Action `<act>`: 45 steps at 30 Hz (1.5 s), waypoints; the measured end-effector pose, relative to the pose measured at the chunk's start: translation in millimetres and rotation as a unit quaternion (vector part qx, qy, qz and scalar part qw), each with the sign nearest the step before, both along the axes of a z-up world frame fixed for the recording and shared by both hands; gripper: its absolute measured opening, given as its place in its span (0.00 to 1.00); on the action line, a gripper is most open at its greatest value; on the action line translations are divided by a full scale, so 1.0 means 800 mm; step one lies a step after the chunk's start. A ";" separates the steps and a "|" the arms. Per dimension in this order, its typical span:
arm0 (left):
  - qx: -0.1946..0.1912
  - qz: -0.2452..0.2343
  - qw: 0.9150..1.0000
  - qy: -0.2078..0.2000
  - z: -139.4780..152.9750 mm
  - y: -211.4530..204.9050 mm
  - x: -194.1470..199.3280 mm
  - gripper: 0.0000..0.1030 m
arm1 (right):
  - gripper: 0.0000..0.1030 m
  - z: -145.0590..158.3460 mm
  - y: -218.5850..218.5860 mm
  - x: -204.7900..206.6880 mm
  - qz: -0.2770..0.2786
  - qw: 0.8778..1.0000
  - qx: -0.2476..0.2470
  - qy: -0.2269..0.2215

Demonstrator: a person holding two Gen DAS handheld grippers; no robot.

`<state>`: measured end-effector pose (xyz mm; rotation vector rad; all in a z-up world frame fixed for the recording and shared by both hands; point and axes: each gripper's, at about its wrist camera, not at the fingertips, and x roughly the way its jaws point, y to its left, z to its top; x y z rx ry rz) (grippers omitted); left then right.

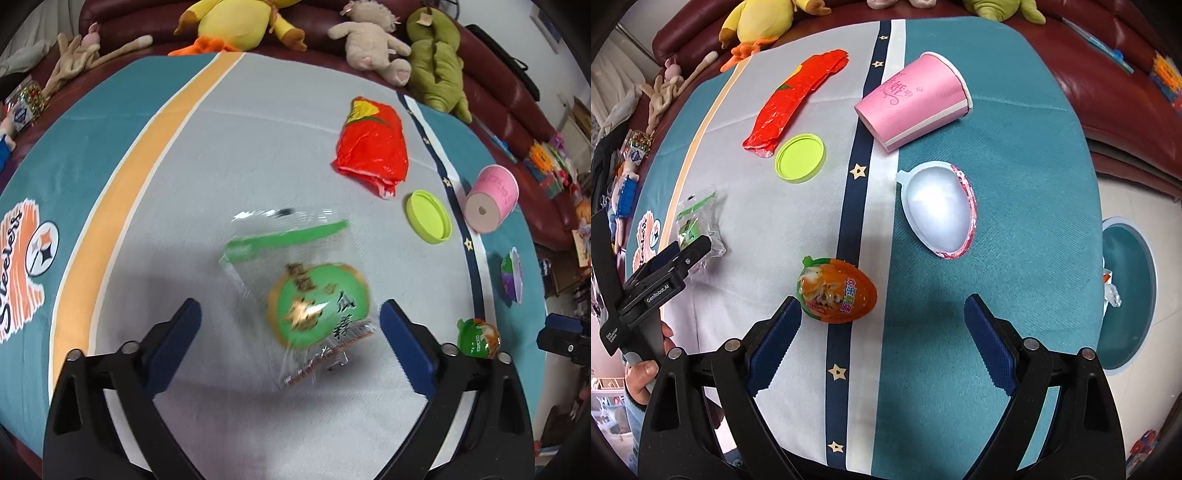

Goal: Collect trash
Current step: 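Grasp the green-labelled seed packet with the left tool while the right tool grasps the red-yellow chip bag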

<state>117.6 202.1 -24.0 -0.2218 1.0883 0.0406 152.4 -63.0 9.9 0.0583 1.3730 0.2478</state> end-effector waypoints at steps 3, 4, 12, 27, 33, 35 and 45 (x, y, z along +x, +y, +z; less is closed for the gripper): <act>-0.001 -0.011 1.000 -0.001 -0.002 -0.002 0.006 0.67 | 0.83 -0.002 0.002 0.004 0.000 1.000 0.001 0.001; -0.003 -0.014 1.000 0.001 -0.005 -0.003 0.009 0.55 | 0.83 -0.003 0.003 0.006 0.000 1.000 0.001 0.002; -0.016 -0.024 0.999 -0.015 0.000 -0.010 0.014 0.44 | 0.83 -0.007 0.009 0.021 0.000 1.000 -0.001 0.005; -0.037 -0.001 0.998 -0.050 0.017 0.039 0.061 0.44 | 0.83 0.023 0.105 0.125 0.063 0.997 0.023 -0.024; -0.040 0.015 0.998 -0.049 0.017 0.050 0.081 0.44 | 0.83 0.000 0.153 0.194 0.075 0.997 0.032 -0.019; -0.037 0.018 0.998 -0.046 0.015 0.051 0.084 0.44 | 0.83 -0.013 0.169 0.212 0.077 0.996 0.037 -0.013; -0.035 0.029 0.998 -0.033 0.004 0.053 0.088 0.45 | 0.78 -0.057 0.204 0.242 0.098 0.994 0.038 -0.024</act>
